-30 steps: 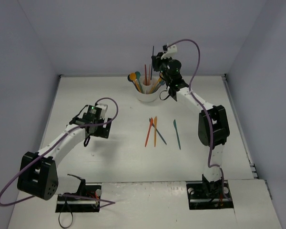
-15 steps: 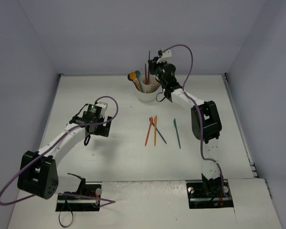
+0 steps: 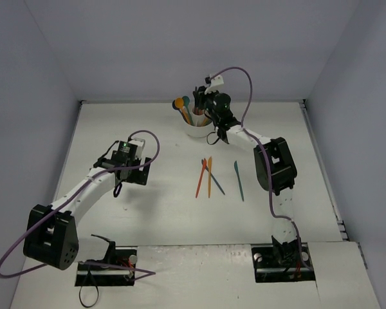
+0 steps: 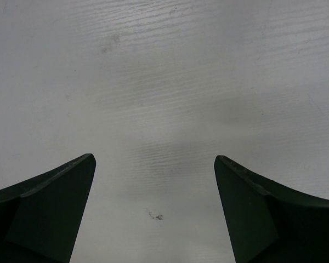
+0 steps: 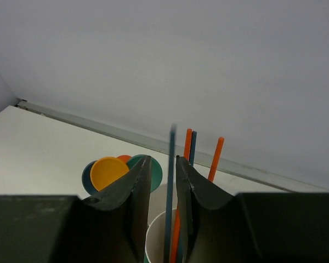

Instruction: Sort the eating utensils into containers

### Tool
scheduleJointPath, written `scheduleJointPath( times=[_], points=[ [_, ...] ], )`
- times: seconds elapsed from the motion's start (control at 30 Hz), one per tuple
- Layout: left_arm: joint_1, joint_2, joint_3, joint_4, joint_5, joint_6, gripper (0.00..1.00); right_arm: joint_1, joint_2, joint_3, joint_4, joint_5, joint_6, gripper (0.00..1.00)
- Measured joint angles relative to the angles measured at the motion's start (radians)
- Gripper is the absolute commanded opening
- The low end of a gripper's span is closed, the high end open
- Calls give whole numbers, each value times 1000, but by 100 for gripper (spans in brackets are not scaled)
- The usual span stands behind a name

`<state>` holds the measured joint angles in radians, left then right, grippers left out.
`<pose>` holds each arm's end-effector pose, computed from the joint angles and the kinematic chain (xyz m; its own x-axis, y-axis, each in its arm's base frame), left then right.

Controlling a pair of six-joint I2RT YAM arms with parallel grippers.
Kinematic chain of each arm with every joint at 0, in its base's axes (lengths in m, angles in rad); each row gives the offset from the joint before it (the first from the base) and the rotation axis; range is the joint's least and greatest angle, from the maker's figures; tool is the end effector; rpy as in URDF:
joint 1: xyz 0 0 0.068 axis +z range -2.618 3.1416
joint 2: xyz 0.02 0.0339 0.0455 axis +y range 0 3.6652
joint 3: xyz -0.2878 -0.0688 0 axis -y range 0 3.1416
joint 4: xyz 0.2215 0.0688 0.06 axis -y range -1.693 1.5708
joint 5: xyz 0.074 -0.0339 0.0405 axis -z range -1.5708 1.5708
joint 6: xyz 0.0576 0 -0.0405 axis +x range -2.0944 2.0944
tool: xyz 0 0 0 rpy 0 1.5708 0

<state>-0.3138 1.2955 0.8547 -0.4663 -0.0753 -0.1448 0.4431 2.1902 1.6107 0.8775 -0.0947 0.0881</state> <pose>0.2379 -0.0726 0.2467 -0.7795 0.1017 -0.6181 0.1528 0.9878 -0.0303 0.4772 0.2325 0.3153 0.2195 0.2011 -0.9547 -0.5298 0.8462 0.0565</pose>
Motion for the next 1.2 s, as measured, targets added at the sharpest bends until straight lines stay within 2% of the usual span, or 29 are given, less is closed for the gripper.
scheduleJointPath(
  times=[0.27,0.57,0.83,0.9,0.97,1.07,1.2],
  points=[
    [0,-11,0,1,10,0,88,3,-34,-46,-59,1,-23,43],
    [0,-34,0,1,27,0,88,3,-223,-75,-300,-34,-53,58],
    [0,-54,0,1,35,0,88,3,-313,-138,-483,-142,-58,79],
    [0,-58,0,1,35,0,88,3,-313,-156,-527,-166,-55,91],
    [0,-60,0,1,36,0,88,3,-312,-168,-566,-188,-52,95],
    [0,-60,0,1,40,0,88,3,-312,-175,-598,-213,-46,100],
    [0,-60,0,1,44,0,88,3,-311,-177,-610,-238,-41,100]
  ],
)
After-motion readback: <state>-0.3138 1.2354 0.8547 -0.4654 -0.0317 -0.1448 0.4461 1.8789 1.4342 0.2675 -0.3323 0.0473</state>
